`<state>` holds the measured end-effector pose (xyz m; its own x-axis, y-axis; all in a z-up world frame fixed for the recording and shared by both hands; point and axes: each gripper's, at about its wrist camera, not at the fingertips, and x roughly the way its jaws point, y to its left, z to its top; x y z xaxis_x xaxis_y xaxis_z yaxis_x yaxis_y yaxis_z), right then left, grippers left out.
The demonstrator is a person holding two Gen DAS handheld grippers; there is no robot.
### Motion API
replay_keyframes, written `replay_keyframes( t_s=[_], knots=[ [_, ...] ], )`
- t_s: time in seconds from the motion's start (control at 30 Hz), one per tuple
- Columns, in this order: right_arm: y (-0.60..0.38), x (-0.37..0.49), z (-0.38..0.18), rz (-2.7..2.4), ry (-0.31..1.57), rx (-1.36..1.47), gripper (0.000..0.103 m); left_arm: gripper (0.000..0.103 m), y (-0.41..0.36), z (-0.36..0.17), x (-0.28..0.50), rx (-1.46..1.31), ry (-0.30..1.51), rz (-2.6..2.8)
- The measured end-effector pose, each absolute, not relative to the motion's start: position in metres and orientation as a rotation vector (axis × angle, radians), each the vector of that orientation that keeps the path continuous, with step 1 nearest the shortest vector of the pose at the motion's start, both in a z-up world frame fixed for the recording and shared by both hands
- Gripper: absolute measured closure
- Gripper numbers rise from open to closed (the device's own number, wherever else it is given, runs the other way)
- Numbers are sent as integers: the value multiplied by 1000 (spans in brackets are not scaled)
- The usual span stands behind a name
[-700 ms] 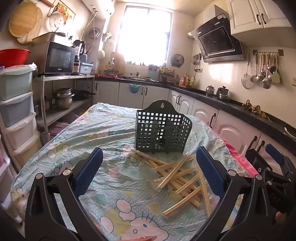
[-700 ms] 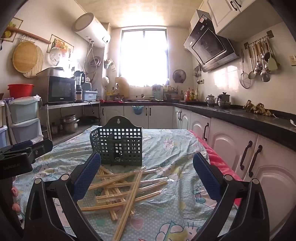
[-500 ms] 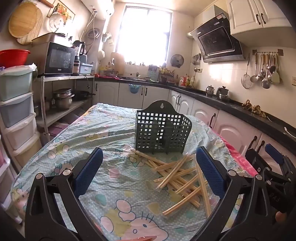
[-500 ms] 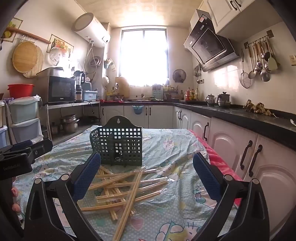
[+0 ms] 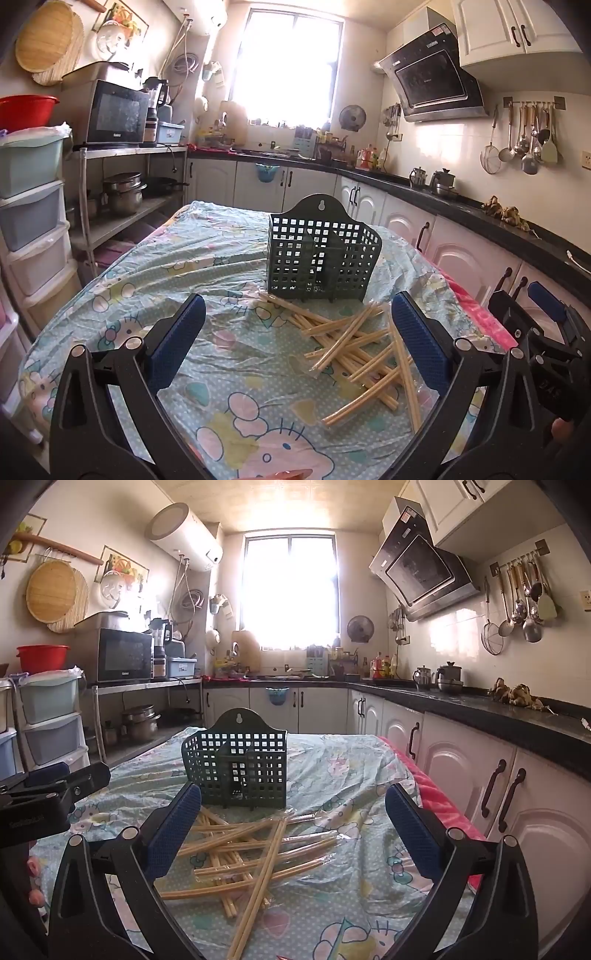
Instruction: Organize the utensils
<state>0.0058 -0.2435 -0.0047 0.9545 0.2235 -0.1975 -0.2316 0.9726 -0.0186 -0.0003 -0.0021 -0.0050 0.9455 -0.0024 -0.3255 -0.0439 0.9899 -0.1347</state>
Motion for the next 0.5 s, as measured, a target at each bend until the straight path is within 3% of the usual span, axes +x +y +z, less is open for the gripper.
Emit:
replay_keyframes(
  t_s=[0.5],
  knots=[
    [-242,5,-2,236,193,-42,6,10,-2,-5,-1,-143,334,20]
  ],
)
